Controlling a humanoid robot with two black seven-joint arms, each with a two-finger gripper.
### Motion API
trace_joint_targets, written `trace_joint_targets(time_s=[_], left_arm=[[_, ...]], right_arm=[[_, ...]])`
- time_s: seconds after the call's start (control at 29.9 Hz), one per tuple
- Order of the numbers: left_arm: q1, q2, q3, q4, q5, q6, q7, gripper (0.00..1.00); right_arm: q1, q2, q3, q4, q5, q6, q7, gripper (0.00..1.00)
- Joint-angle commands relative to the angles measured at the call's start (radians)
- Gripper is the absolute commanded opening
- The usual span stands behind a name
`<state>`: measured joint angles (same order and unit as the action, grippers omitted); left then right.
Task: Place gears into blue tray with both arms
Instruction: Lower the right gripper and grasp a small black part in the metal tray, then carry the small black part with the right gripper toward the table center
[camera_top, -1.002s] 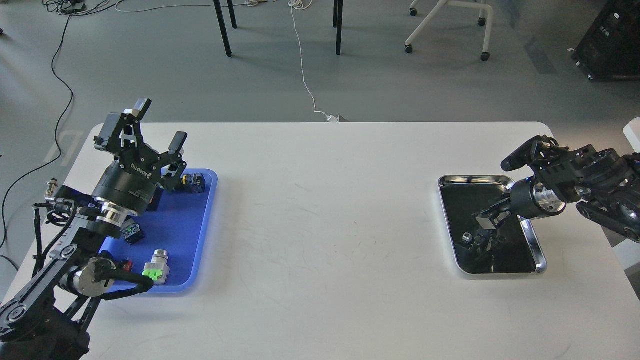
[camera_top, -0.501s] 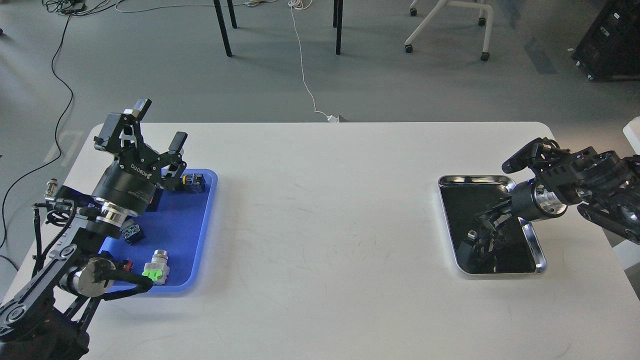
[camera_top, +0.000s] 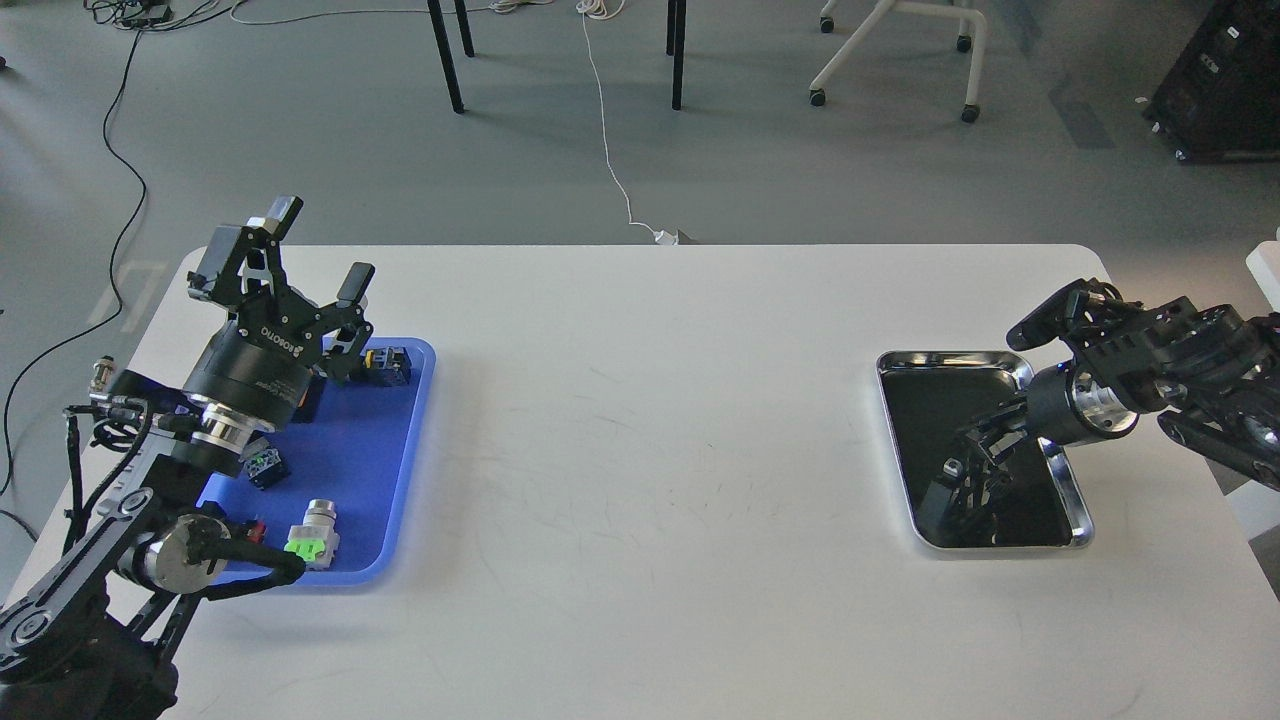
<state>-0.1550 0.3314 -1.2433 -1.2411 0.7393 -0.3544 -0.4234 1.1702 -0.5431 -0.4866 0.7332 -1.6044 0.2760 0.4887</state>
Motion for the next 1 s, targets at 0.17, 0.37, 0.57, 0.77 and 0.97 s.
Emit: trace_joint_targets(time_s=[0.17,0.37,0.57,0.77,0.97], left_arm=[[0.0,0.0,-0.001,0.0,0.0,0.0,0.0,0.99],[0.0,0.002,-0.001,-0.011,0.0,0.0,0.0,0.98],[0.0,0.008,-0.001,-0.011,0.0,0.0,0.0,0.98],[0.0,0.009,-0.001,-0.02,0.0,0.0,0.0,0.99],[0.002,0.009,-0.001,-0.026,-0.001,0.005,0.0,0.98]], right_arm=[[0.0,-0.006,0.003,0.002,0.003,-0.004,0.0,0.17],[0.054,-0.027,0.011,0.051,0.04,-0.006,0.0,0.17],[0.173,-0.041,0.011,0.123,0.043,-0.004,0.0,0.17],[0.264,0.055,-0.003,0.163,0.15,0.005,0.0,0.17],[0.287,0.267,-0.056,0.137,0.222,0.006,0.0,0.17]])
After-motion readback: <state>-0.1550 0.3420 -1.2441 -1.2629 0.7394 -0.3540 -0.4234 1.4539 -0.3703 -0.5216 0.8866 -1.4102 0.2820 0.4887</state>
